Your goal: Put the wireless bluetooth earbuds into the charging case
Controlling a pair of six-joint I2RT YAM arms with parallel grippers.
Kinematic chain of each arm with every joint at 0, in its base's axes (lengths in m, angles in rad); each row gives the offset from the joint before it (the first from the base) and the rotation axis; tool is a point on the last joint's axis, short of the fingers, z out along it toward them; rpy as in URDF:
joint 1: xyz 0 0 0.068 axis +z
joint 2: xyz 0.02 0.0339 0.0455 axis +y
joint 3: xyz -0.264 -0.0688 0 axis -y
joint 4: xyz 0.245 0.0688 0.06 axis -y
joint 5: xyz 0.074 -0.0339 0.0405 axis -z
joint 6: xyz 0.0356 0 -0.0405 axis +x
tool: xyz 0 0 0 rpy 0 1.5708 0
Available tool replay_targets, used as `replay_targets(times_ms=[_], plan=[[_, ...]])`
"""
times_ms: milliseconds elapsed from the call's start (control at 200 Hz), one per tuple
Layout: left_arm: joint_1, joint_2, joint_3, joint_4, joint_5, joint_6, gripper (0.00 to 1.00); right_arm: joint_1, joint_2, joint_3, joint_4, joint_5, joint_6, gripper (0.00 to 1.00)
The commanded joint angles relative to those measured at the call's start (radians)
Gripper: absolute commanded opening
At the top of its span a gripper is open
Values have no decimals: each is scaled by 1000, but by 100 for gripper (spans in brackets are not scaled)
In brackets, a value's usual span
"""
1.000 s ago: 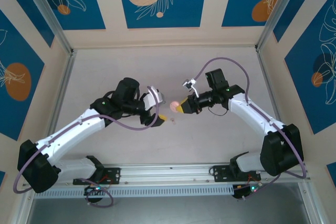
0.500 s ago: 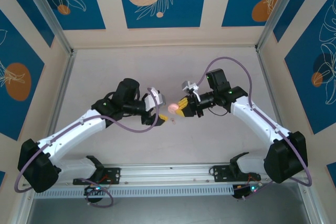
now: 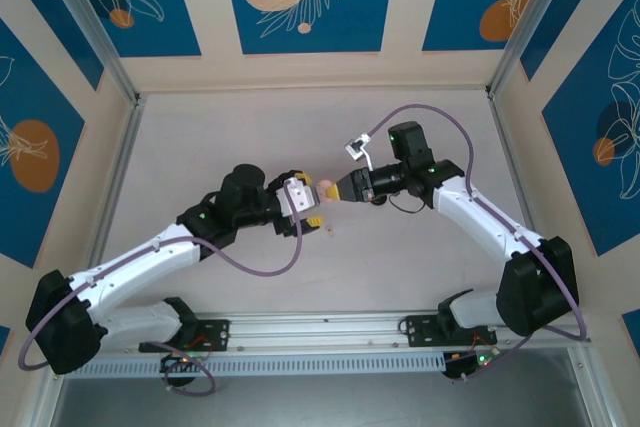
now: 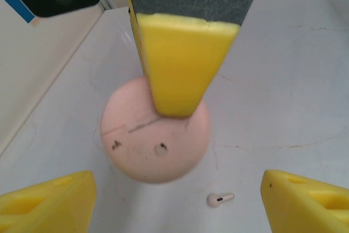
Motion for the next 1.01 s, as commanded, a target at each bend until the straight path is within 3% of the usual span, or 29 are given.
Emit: replay_targets(times_ms=[0,295,625,820,1000], plan=[[-15,23,-2,67,-36,10,78,25,-3,-19,33,5,112,13],[-22,58,-3,133,-22,-70,76,51,-15,-48,74,29,138,14],[-21,53,-4,110,13,-79,61,53,-58,-83,103,56,158,14],[-22,62,19,59,-16,-101,67,53,-94,-108,122,67,164,14],[-22,69,38,30,14,-106,53,52,-106,-120,127,67,168,14]])
